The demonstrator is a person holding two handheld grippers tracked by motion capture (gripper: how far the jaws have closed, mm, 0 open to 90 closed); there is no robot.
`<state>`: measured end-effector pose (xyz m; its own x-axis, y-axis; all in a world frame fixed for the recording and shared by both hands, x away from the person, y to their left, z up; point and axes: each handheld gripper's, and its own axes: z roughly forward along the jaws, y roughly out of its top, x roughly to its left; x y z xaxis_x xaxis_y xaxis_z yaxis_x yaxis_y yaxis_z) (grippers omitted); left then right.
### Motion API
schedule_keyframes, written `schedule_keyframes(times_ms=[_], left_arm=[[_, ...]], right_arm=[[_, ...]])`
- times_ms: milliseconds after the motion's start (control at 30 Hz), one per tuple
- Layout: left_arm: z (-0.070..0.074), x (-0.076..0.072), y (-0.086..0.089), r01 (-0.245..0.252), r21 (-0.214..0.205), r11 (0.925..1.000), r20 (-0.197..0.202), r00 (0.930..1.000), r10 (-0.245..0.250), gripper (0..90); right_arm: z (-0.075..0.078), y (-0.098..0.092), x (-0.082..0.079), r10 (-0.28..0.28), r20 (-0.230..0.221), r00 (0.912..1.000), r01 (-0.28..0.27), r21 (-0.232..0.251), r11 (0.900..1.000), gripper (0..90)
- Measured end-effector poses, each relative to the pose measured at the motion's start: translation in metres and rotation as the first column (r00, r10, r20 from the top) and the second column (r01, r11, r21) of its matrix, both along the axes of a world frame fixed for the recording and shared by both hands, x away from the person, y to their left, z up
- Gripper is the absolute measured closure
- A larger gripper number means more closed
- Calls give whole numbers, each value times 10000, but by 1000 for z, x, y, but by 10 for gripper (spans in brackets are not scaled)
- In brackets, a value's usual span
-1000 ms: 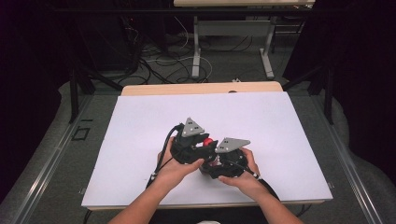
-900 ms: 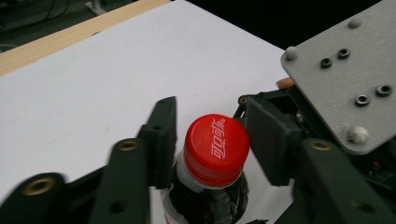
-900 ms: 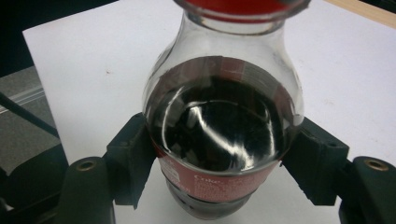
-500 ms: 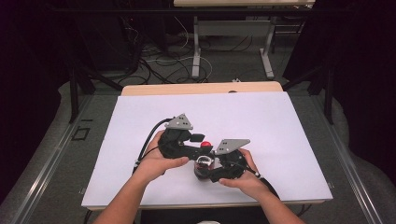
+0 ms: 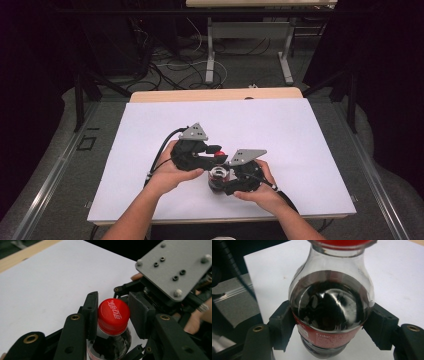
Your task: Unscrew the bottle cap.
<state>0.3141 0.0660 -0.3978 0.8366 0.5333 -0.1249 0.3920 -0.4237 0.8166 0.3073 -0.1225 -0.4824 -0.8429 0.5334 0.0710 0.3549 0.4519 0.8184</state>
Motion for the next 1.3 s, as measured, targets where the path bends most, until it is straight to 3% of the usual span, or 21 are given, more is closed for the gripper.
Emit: schedule_keyframes(times_ms=[33,100,233,300,400,433,467,500,567,600,700,800,833,933,1067,1100,1133,1200,1300], left_arm=[[-1,-6,-4,-596,-43,9982,134,9981,596,618],[-2,-14,-11,-1520,-34,9884,440,9874,1520,618],[-3,-18,-18,-2188,-92,9757,291,9753,2190,618],[-3,-14,-16,-1954,-89,9807,144,9806,1955,616],[-2,-6,-9,-1188,-148,9928,101,9928,1190,595],[-2,-4,-6,-893,-233,9957,91,9959,895,488],[-1,-1,-4,-668,-212,9975,9,9978,669,466],[-1,5,2,-59,-588,9983,-254,9997,44,460],[-2,8,4,227,-779,9967,-329,9991,-253,455],[-2,10,7,565,-817,9951,-523,9968,-609,460],[-5,15,11,1447,-826,9860,-558,9872,-1496,493],[-7,17,12,1582,-846,9838,-609,9847,-1635,582],[-8,17,11,1499,-897,9846,-693,9853,-1563,598],[-8,12,8,1180,-607,9912,-335,9922,-1202,607],[-7,3,2,62,-445,9990,-258,9996,-74,612],[-8,-4,-4,-675,-308,9972,136,9976,680,612],[-8,-4,-4,-675,-308,9972,136,9976,680,612],[-8,-10,-9,-1416,-344,9893,226,9895,1424,612],[-9,-13,-13,-1877,-351,9816,290,9816,1888,610]], right_arm=[[0,0,0,-169,213,9996,169,-15,9999,305],[1,0,-1,-445,396,9982,451,-144,9989,305],[0,0,-1,-605,506,9969,620,-282,9977,305],[-1,0,0,-589,448,9973,603,-299,9977,304],[-1,-2,1,-526,410,9978,532,-151,9985,304],[1,-3,1,-404,327,9986,406,-43,9992,304],[2,-4,2,-302,229,9993,304,-92,9995,304],[2,-3,1,-303,262,9992,300,116,9995,304],[3,-3,1,-67,114,9999,65,118,9999,304],[2,-3,1,-34,173,9998,32,145,9999,304],[3,-2,1,227,50,9997,-227,66,9997,304],[2,-1,1,370,145,9992,-374,286,9989,304],[2,-1,1,411,36,9991,-411,206,9989,303],[1,-1,1,312,80,9995,-313,210,9993,304],[1,0,-1,-194,238,9995,194,23,9998,304],[1,1,-1,-442,327,9985,444,-53,9990,304],[1,1,-1,-442,327,9985,444,-53,9990,304],[1,3,-3,-765,751,9942,790,-316,9964,304],[1,3,-3,-913,814,9925,946,-377,9948,303]])
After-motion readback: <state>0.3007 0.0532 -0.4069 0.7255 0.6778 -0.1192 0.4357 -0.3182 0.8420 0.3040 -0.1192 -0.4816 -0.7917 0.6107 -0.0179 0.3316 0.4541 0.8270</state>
